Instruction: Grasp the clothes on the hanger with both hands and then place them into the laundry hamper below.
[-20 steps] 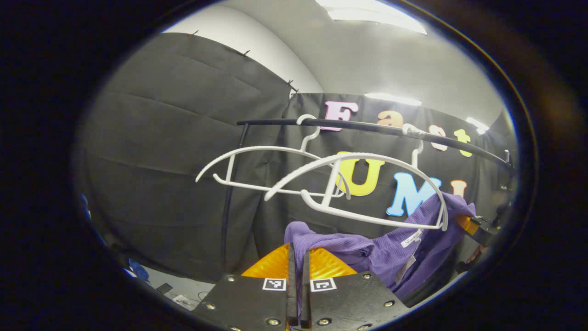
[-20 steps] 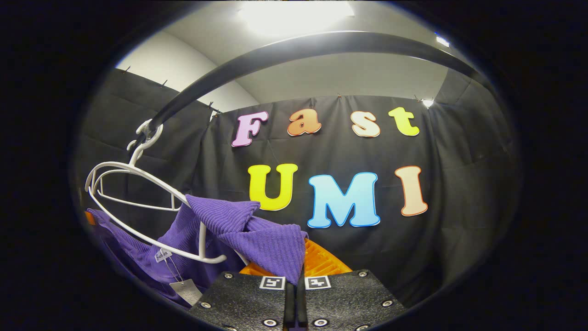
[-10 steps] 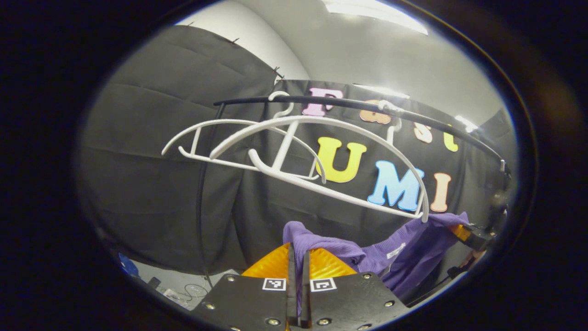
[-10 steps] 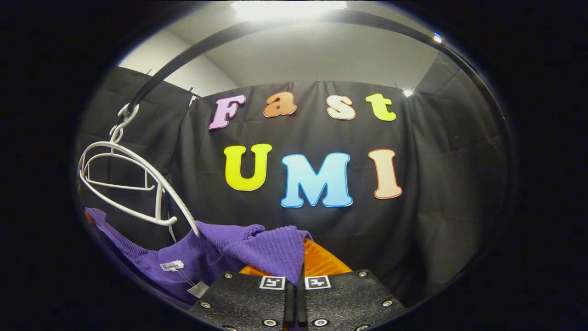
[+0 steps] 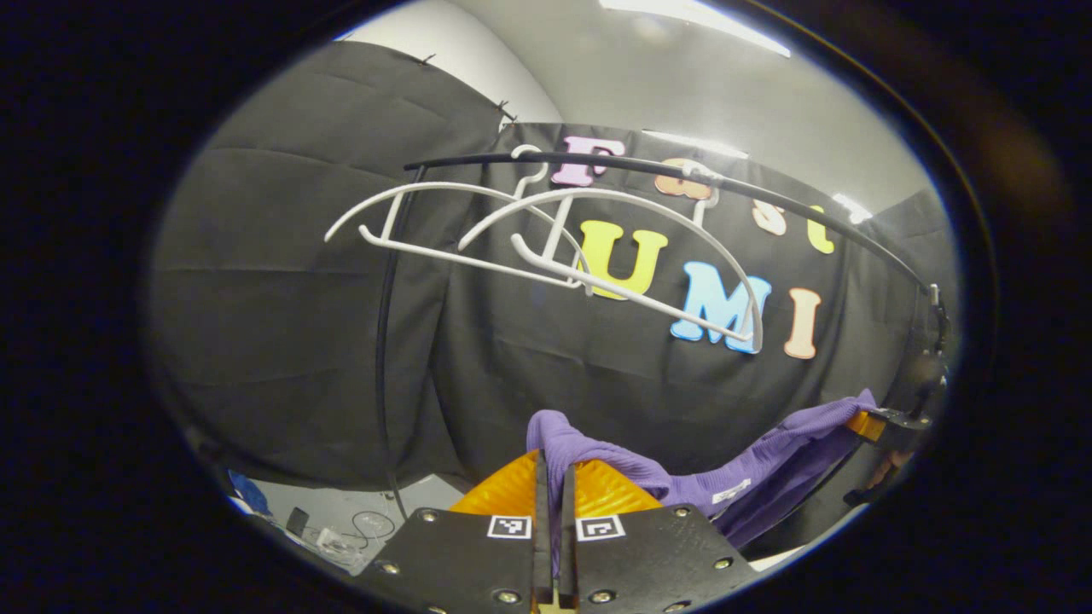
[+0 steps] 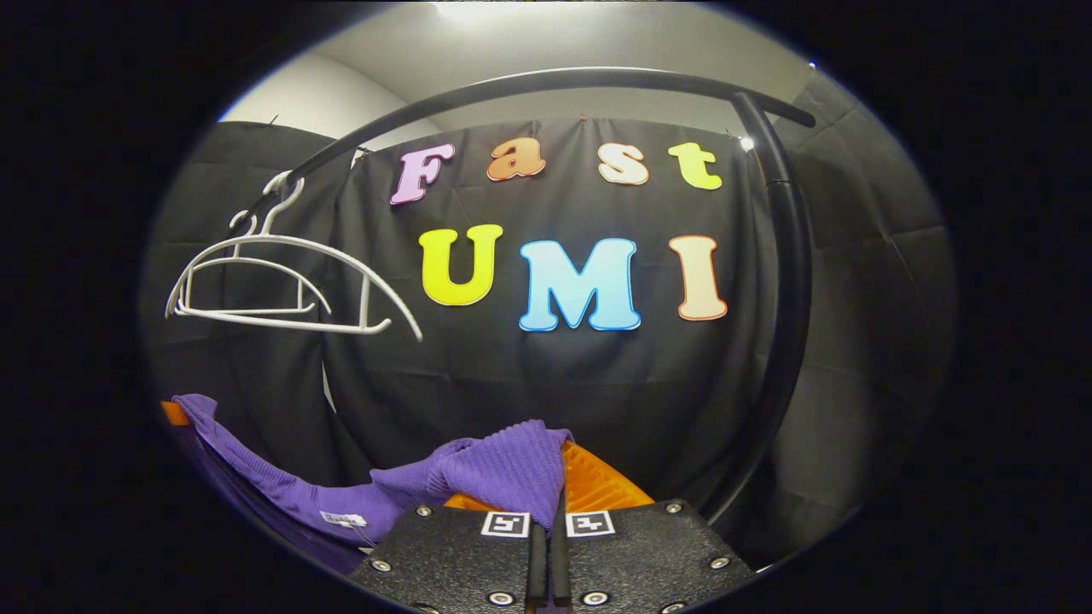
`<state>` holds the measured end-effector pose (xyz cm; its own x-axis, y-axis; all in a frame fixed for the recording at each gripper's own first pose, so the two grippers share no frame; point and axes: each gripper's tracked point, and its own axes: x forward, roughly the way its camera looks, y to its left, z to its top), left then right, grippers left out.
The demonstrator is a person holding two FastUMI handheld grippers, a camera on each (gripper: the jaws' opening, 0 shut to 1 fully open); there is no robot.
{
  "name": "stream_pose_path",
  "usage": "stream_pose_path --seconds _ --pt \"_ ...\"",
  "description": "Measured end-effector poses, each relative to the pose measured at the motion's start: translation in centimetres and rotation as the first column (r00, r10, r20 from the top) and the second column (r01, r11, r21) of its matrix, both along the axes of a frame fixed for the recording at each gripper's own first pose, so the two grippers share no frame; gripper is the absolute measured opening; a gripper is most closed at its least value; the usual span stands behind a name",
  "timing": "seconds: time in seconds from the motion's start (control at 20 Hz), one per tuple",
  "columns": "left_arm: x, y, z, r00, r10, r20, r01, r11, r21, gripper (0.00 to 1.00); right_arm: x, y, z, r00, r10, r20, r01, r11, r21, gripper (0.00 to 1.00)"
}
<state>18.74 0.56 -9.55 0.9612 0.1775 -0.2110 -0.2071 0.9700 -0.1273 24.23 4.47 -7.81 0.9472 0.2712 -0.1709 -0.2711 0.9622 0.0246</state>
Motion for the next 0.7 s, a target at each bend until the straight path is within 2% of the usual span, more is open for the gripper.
stream_pose_path --seconds 0.15,0.2,0.25,0.3,0.35,0.4,0.45,0.5,0.6,0.65,0.7 --pt "-1.4 0.8 -0.7 0.998 -0.049 -0.035 0.048 0.999 -0.011 0.04 -3.9 1.8 -0.2 0.999 -0.002 -0.035 0.002 1.0 0.003 0.0" --pt "-2.2 1.1 -1.0 0.997 -0.066 -0.04 0.066 0.998 -0.013 0.11 -5.6 2.6 -0.3 0.999 0.005 -0.052 -0.004 1.0 0.011 0.02" --pt "-3.0 1.7 -1.1 0.995 -0.084 -0.05 0.083 0.996 -0.014 0.04 -7.3 3.4 -0.3 0.997 0.012 -0.07 -0.01 1.0 0.018 0.02" --pt "-4.4 2.0 -1.5 0.992 -0.106 -0.063 0.105 0.994 -0.017 0.1 -9.4 4.0 -0.5 0.996 0.016 -0.083 -0.015 1.0 0.02 0.02" --pt "-5.8 2.2 -1.8 0.989 -0.123 -0.076 0.122 0.992 -0.018 0.04 -11.1 4.5 -0.7 0.995 0.015 -0.096 -0.014 1.0 0.016 0.02" --pt "-7.4 2.5 -2.4 0.986 -0.143 -0.089 0.142 0.99 -0.02 0.1 -13.0 5.1 -1.1 0.994 0.014 -0.108 -0.012 1.0 0.013 0.02" --pt "-8.5 3.1 -3.1 0.982 -0.162 -0.102 0.16 0.987 -0.024 0.1 -14.7 5.6 -1.3 0.993 0.008 -0.114 -0.007 1.0 0.008 0.02" --pt "-9.6 3.6 -3.8 0.977 -0.177 -0.116 0.175 0.984 -0.029 0.04 -16.1 6.3 -1.8 0.992 0.002 -0.124 -0.002 1.0 0.004 0.02" --pt "-11.2 4.1 -5.4 0.968 -0.205 -0.148 0.2 0.979 -0.043 0.04 -18.6 7.7 -3.1 0.988 -0.004 -0.152 0.004 1.0 0.001 0.02" --pt "-11.6 4.6 -6.3 0.962 -0.218 -0.166 0.212 0.976 -0.051 0.1 -19.5 8.4 -3.8 0.986 -0.005 -0.167 0.004 1.0 -0.003 0.02" --pt "-12.1 5.1 -7.0 0.956 -0.229 -0.182 0.223 0.973 -0.053 0.11 -19.9 9.3 -4.7 0.984 -0.003 -0.181 0.0 1.0 -0.015 0.02"
